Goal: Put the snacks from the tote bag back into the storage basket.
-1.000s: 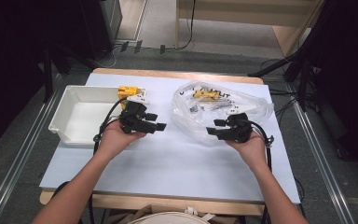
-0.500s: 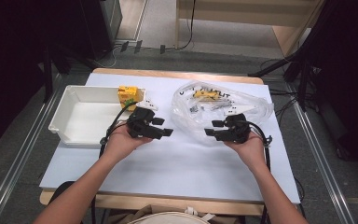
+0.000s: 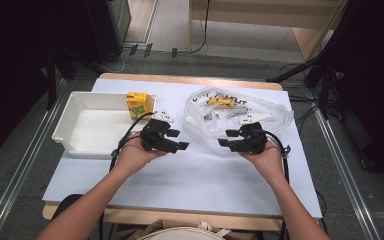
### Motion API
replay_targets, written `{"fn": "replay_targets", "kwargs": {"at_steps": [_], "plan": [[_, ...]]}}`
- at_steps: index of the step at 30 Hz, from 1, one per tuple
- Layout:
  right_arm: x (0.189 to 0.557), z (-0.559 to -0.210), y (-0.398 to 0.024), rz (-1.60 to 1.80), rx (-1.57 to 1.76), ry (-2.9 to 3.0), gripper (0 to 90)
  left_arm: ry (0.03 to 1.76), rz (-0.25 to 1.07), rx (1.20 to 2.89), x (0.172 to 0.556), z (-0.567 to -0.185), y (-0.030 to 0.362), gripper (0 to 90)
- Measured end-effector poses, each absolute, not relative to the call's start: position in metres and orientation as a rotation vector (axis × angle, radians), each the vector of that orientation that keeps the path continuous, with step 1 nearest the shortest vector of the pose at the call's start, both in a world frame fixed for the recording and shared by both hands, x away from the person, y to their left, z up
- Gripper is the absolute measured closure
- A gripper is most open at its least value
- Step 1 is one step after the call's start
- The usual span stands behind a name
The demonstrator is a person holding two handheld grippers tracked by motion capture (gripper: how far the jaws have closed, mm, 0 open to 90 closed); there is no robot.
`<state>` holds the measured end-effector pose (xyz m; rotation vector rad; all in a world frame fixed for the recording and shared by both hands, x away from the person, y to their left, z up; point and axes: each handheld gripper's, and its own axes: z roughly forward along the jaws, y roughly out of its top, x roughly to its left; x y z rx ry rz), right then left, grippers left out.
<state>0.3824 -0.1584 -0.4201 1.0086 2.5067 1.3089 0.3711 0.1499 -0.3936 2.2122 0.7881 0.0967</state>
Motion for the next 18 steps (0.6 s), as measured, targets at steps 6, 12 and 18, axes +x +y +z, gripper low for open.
{"fn": "replay_targets", "kwargs": {"at_steps": [6, 12, 18], "plan": [[0.3822, -0.4204, -0.1576, 1.300, 1.001, 2.513, 49.1, 0.784, 0.094, 2.215, 0.3706, -0.3955, 0.1484, 38.5], [0.3821, -0.4209, -0.1564, 1.301, 0.992, 2.521, 49.1, 0.775, 0.091, 2.224, 0.3703, -0.3966, 0.1468, 38.4], [0.3826, -0.4214, -0.1564, 1.300, 0.983, 2.527, 49.0, 0.772, 0.088, 2.235, 0.3708, -0.3982, 0.1463, 38.3]]}}
